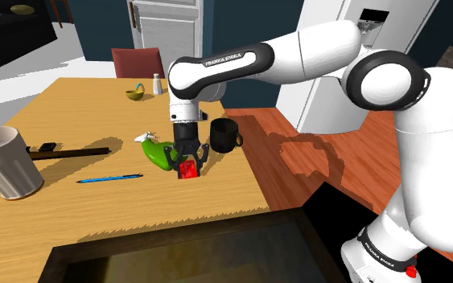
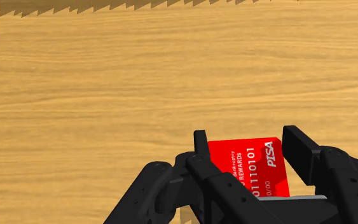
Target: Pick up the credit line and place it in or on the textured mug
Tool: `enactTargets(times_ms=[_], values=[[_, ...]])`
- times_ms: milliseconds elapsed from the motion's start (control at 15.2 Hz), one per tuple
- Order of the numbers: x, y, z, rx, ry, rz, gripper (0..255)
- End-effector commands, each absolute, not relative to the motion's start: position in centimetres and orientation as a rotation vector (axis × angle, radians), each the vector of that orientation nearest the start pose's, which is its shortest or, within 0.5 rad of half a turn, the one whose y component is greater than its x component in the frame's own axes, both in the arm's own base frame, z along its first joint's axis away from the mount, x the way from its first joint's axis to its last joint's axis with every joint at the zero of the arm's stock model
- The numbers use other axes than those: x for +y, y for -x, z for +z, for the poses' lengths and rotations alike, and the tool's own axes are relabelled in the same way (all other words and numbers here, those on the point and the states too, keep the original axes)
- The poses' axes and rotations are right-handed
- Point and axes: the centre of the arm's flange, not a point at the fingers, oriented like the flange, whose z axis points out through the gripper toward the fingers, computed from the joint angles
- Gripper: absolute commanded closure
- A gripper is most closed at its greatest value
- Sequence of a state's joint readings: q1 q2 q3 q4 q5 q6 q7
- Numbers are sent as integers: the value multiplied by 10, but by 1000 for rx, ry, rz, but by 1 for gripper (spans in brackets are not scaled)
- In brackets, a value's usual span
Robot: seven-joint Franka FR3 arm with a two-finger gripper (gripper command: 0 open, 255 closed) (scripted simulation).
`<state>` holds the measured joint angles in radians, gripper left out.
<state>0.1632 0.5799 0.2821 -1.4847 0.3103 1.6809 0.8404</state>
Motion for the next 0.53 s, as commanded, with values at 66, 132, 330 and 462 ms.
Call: enactTargets(times_ms=[66,132,330,462], values=[[288,-599,347,716,2784,833,255],[288,-599,352,716,2784,833,255],[288,-599,368,716,2784,833,255],[288,-599,379,716,2784,833,255]])
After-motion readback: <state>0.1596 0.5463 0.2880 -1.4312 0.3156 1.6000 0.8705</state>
